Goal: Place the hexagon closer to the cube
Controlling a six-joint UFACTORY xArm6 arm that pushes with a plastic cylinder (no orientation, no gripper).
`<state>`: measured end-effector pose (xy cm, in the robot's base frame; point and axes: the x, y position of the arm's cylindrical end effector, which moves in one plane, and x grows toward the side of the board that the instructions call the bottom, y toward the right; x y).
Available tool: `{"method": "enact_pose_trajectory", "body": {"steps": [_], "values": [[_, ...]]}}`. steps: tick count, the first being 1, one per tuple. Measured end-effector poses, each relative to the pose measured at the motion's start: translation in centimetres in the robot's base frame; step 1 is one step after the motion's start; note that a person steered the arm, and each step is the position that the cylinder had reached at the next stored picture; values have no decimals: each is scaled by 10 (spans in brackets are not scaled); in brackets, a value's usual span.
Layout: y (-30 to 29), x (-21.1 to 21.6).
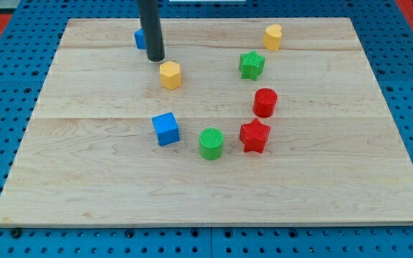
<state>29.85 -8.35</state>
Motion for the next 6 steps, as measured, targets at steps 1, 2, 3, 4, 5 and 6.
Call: {"method": "enact_pose_trajectory", "body": {"steps": [1, 2, 3, 4, 5, 6], "values": [[6, 28], [17, 26], [11, 24], [36, 6], [33, 24], [31, 58]]}}
